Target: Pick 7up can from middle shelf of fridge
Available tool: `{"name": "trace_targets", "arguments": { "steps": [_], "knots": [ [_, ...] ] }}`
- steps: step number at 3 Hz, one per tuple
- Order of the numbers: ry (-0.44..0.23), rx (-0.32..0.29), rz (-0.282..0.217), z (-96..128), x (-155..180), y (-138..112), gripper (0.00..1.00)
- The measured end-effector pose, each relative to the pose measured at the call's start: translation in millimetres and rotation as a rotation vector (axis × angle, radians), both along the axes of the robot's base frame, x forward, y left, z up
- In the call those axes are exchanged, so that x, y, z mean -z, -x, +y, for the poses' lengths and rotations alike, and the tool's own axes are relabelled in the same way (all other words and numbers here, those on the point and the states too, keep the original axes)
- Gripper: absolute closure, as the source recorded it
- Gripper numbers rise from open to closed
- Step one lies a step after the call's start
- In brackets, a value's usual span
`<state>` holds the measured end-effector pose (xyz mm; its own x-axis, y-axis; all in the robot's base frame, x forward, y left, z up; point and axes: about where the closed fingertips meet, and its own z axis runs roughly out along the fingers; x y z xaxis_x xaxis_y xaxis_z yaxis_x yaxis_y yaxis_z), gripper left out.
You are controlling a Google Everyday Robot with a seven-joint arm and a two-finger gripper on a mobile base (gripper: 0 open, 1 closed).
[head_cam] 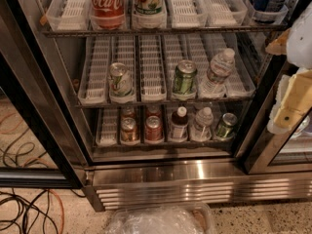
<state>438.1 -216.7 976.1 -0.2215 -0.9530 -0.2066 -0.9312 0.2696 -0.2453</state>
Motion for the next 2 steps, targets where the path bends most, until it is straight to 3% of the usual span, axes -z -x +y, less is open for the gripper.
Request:
{"name": "trace_targets", "arguments": {
  "steps": [2],
  "knots": [
    [-0.04, -0.008, -0.004, 6.7, 3.8, -0.3, 0.0]
  ]
}}
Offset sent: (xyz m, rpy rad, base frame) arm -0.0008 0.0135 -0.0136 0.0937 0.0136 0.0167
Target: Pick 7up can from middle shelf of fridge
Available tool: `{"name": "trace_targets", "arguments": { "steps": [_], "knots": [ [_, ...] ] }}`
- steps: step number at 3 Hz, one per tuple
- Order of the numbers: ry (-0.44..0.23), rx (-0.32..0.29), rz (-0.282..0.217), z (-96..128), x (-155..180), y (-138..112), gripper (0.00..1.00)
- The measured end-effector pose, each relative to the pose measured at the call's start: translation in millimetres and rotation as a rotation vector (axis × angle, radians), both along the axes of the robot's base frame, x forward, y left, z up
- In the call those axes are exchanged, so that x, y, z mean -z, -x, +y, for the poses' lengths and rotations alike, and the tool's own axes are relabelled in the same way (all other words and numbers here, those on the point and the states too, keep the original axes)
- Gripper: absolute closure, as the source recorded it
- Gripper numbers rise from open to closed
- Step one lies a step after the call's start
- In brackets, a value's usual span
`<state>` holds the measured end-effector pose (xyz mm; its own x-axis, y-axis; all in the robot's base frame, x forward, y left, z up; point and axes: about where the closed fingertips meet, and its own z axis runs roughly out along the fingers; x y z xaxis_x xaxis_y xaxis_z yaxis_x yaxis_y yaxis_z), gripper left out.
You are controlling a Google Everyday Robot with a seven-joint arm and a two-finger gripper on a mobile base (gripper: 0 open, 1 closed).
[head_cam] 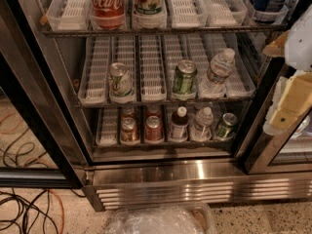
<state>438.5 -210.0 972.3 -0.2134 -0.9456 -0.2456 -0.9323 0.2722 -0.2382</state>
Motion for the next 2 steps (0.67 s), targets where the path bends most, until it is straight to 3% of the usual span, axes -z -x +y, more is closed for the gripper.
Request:
{"name": "trace_targets", "arguments": {
  "steps": [1, 2],
  "knots": [
    [-0.082, 0.005, -0.002, 12, 6, 1, 0.0],
    [-0.212, 0.027, -0.022, 27, 11, 2, 0.0]
  ]
}}
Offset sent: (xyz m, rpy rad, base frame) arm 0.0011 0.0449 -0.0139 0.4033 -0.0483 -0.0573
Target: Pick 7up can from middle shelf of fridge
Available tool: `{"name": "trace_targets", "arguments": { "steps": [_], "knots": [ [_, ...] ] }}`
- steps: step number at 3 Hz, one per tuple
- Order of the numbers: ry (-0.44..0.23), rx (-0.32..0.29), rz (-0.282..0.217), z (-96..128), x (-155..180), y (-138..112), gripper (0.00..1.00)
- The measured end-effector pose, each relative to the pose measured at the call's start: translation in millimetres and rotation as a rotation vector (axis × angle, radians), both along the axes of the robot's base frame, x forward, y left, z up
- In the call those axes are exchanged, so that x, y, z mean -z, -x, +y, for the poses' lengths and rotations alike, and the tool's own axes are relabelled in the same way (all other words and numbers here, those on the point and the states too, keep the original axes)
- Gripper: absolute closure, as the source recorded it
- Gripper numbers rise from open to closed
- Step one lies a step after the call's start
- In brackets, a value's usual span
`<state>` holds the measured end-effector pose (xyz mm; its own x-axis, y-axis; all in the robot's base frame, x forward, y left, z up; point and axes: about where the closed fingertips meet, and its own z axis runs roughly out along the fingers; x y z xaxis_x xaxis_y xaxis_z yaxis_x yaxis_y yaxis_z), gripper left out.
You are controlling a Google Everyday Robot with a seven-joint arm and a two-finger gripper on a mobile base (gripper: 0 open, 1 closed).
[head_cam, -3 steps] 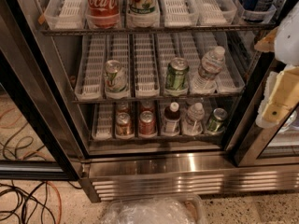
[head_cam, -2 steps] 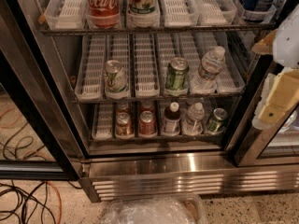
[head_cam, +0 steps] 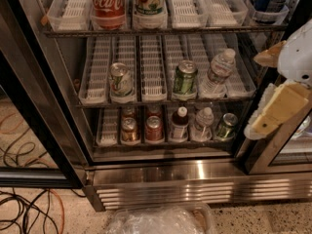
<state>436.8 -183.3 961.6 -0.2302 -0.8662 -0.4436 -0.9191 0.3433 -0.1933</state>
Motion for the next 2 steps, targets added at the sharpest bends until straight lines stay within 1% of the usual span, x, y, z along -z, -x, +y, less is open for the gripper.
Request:
{"name": "trace_targets", "arguments": {
  "steps": [1, 2],
  "knots": [
    [-0.133, 0.042, -0.029, 18, 6, 1, 0.0],
    [-0.25, 0.074, -0.083, 37, 14, 0, 0.0]
  ]
}}
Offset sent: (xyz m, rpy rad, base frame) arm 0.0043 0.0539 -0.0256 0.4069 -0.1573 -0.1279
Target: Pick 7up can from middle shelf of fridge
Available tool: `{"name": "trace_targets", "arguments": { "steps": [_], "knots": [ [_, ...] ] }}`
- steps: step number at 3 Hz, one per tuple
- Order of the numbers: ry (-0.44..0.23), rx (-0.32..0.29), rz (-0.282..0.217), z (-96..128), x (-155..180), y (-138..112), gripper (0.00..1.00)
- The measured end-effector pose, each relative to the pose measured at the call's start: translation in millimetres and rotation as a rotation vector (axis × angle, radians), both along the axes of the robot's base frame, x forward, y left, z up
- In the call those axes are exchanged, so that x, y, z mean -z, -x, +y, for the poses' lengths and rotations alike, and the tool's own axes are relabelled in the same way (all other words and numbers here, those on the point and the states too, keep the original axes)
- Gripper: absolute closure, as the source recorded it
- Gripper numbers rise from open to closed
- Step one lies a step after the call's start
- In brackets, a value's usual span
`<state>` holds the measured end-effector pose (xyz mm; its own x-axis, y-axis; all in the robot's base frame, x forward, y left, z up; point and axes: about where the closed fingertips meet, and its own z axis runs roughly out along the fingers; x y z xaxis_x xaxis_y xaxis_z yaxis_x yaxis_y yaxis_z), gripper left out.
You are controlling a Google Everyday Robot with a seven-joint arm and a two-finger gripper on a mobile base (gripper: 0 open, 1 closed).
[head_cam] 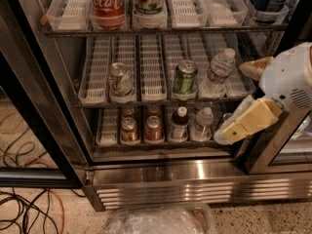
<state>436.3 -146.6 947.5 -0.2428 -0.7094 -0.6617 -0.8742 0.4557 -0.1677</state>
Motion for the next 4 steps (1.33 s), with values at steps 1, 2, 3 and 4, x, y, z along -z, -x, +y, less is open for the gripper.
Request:
{"name": "trace_targets", "arguments": {
  "steps": [1, 2, 3, 4],
  "knots": [
    [-0.09, 0.022, -0.062, 18, 7, -2, 0.0],
    [-0.144, 0.045, -0.106, 40, 14, -12, 0.0],
    [-0.144, 0.045, -0.106, 40, 14, -12, 0.0],
    [-0.15, 0.022, -0.109, 42, 15, -12, 0.0]
  ]
}}
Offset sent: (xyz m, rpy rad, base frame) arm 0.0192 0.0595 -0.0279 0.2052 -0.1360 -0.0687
